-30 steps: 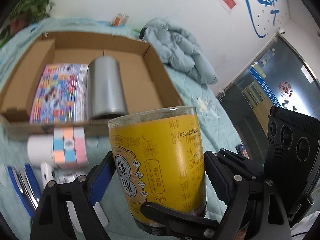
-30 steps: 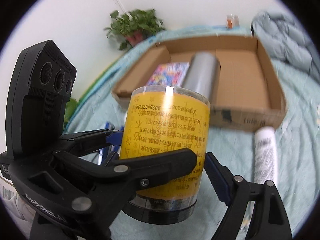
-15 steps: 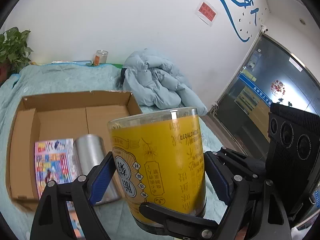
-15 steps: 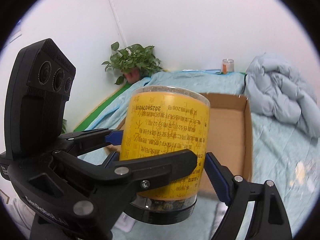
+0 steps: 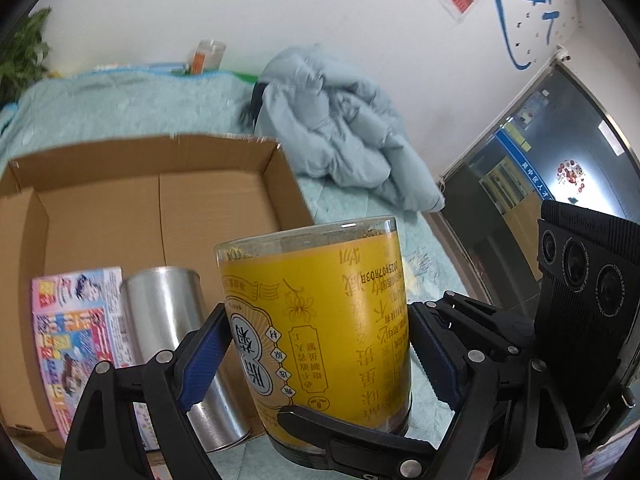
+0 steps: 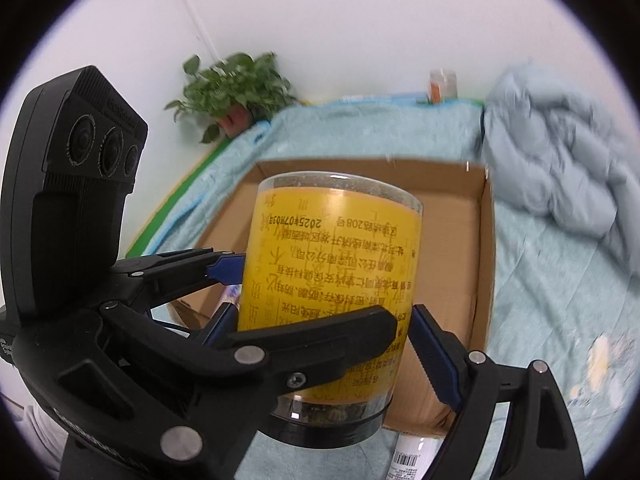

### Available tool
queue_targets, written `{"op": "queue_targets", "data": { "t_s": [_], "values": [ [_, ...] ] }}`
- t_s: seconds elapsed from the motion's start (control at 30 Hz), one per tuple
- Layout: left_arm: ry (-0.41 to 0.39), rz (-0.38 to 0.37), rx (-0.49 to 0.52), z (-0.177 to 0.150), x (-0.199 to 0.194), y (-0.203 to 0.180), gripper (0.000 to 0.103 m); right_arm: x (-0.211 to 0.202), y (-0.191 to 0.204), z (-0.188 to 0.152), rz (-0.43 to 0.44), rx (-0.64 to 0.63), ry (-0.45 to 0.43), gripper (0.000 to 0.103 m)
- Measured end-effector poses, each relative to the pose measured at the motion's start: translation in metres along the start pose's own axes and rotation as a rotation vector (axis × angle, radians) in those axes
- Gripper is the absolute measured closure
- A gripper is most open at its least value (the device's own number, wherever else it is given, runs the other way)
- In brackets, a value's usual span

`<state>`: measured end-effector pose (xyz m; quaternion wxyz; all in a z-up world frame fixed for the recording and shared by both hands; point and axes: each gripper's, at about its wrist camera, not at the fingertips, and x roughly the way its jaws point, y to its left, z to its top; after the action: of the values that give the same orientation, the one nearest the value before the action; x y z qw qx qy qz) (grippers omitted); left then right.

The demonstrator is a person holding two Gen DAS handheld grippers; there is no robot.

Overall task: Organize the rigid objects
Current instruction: 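Lower the yellow jar into the box beside the cylinder, open left tool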

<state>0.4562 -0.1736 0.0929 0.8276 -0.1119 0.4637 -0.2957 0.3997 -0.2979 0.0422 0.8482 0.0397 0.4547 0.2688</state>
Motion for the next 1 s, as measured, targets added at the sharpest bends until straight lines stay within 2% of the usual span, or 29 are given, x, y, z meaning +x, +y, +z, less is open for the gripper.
{"op": "queue_targets", "data": {
  "t_s": [0.27,0.4,0.67,0.83,1.0],
  "values": [
    [0.110,0.027,-0.079,-0.025,0.056,0.030,0.019,0.042,-0.027,-0.025,0.049,0.076,0.106,0.017],
    [0.161,0.043,-0.068,-0.036,0.078,0.032,0.019,0.056,-0.037,-0.037,0.050,0.102,0.146,0.017],
    [0.180,0.104,-0.051,-0.038,0.087,0.023,0.017,0.060,-0.048,-0.048,0.079,0.143,0.141,0.019],
    [0.100,0.234,-0.021,-0.028,0.069,0.019,0.017,0.070,-0.052,-0.052,0.031,0.160,0.165,0.019],
    [0.065,0.230,-0.024,-0.029,0.046,0.027,0.017,0.072,-0.050,-0.052,0.002,0.163,0.150,0.018]
  ]
}}
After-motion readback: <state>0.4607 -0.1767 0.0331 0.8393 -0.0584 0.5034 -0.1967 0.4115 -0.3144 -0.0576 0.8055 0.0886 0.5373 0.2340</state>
